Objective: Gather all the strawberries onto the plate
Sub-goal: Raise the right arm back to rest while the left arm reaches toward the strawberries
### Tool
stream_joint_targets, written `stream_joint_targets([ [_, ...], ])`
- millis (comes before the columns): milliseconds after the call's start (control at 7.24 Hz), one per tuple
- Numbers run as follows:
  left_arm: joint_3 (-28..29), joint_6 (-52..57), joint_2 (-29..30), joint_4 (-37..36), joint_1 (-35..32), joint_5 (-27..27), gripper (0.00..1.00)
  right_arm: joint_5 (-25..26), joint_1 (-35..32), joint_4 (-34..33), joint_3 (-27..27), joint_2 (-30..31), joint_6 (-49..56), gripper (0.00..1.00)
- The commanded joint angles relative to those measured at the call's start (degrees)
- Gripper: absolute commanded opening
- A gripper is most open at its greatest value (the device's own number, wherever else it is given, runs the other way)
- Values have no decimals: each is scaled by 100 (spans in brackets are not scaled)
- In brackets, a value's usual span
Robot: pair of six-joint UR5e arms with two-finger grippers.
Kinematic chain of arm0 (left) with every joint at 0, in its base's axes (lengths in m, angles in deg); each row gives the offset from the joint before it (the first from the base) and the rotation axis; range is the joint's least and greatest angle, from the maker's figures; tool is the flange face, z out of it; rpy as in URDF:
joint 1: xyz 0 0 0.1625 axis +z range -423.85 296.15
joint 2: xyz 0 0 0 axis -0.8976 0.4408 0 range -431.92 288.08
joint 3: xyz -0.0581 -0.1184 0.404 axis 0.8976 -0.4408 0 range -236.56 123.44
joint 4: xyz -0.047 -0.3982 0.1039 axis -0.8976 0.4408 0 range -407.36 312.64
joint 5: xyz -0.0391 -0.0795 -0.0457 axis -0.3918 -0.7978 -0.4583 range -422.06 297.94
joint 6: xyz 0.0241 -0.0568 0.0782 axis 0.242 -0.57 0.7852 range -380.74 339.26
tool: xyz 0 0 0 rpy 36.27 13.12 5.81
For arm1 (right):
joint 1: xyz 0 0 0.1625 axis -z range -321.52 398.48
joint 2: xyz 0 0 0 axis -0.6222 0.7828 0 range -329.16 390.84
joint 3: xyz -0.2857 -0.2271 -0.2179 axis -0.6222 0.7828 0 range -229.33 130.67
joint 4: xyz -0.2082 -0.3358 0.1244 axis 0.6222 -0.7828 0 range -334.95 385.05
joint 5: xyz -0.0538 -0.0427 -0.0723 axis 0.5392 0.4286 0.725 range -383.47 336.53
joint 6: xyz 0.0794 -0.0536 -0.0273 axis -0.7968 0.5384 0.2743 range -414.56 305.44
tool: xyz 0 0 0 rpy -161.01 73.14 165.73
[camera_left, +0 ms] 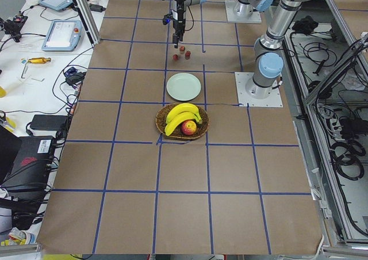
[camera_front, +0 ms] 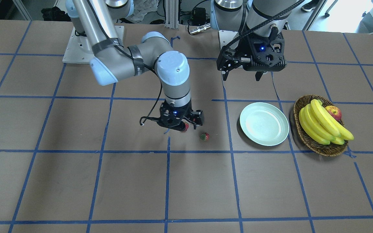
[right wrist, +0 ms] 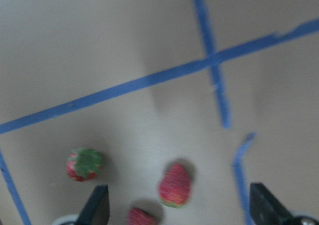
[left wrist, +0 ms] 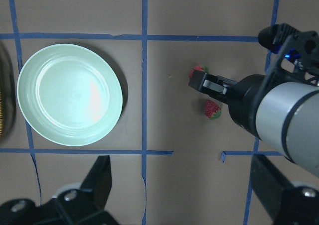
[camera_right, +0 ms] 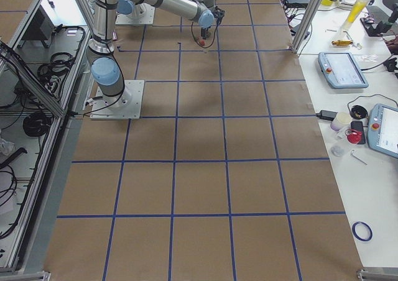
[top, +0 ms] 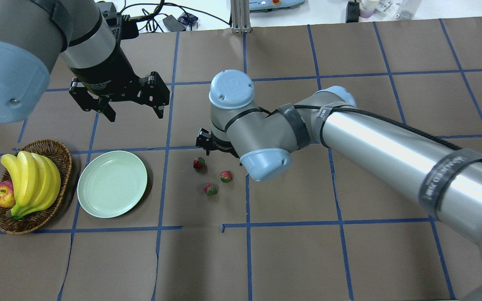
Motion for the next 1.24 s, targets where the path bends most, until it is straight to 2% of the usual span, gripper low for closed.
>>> stream_joint_targets([
  [0,8,-5,1,0,0,3,100,173,1622,2091,61,1426,2393,100],
  [138,-1,4,1,0,0,3,100,173,1995,2516,149,1754,2620,100],
  [414,-18,-31,62,0,0,11,100,199,2069,3385,1085,1976,2701,100],
  [552,-45,-31,141,-9,0,11,100,443,2061,3590,1325,2003,2702,100],
  [691,-254,-75,202,-78,-9,-6,100,567,2052,3532,1275,2082,2719,100],
  [829,-595,-101,238,-566,-27,2,100,751,2060,3461,1249,2082,2719,100],
  [1105,-1542,-643,728,-2180,-175,-33,100,710,2052,3434,1187,2100,2711,100],
])
